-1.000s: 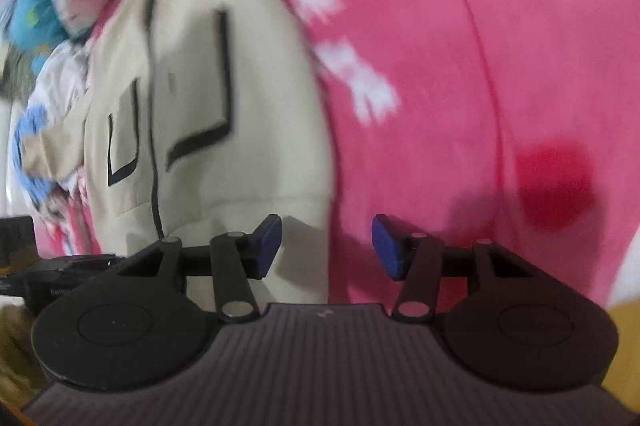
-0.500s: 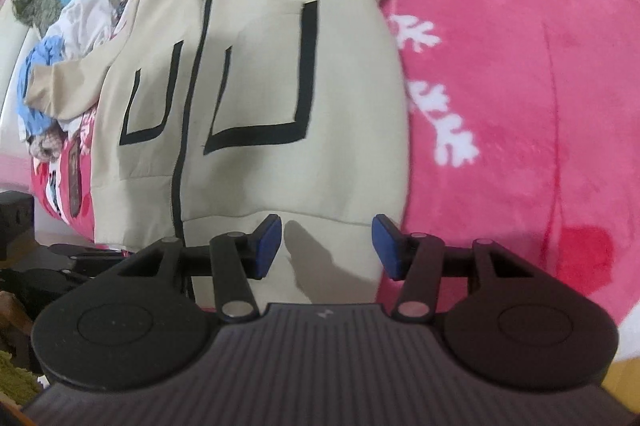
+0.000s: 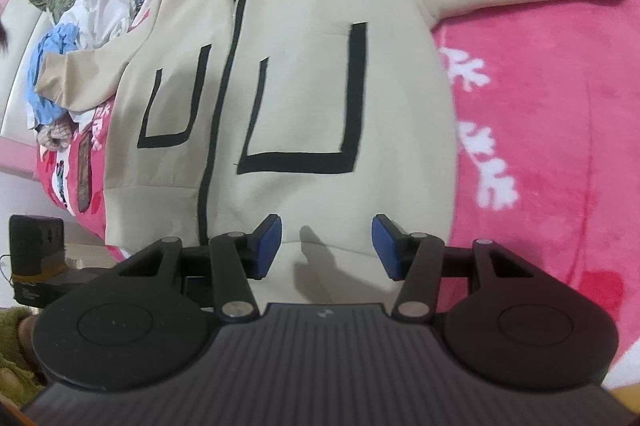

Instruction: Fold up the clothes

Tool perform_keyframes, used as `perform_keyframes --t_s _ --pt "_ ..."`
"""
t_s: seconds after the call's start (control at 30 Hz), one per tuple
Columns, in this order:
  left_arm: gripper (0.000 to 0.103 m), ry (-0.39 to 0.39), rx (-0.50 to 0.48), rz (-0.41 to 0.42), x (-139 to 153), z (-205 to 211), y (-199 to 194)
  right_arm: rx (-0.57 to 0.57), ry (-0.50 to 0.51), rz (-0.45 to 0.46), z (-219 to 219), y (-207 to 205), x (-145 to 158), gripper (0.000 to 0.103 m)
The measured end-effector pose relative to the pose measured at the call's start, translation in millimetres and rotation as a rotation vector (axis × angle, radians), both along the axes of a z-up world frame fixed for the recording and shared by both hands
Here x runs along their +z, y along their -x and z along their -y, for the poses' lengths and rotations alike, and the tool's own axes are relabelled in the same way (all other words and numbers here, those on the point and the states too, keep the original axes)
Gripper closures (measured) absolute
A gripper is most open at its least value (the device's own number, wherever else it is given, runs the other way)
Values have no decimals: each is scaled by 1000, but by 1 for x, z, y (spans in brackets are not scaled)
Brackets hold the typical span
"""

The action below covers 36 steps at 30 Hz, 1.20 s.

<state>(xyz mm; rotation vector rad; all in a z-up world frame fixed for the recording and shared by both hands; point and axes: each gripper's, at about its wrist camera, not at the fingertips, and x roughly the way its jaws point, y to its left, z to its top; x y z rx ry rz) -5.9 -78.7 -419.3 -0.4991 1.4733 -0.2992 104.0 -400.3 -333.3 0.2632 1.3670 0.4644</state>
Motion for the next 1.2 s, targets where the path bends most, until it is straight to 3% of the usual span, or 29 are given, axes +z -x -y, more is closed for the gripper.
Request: perform_keyframes --t_s 0.1,0.17,0.27,0.37,0.43,0.57,0.73,1.03,1.2 --pt "63 20 59 13 -4 -2 5 22 -1 -7 -12 -1 -1 54" --pt "73 21 80 15 -1 -7 10 41 -6 -4 -21 -3 0 54" --pt "80 55 99 42 8 -13 13 68 -13 8 -32 -7 5 54" --pt "80 101 103 72 16 -15 13 85 -27 32 -43 -16 12 53" --pt "69 108 106 47 8 -15 11 89 -42 53 -51 -25 17 53" --pt "78 120 161 18 -4 -18 9 85 -69 113 -68 -53 28 53" --pt "89 88 114 138 21 -12 13 107 -33 265 -102 -114 43 53" --pt "90 93 29 265 52 -3 7 199 172 508 -197 -230 20 53" --pt "90 108 2 282 57 -2 7 238 324 564 -243 -257 -12 54"
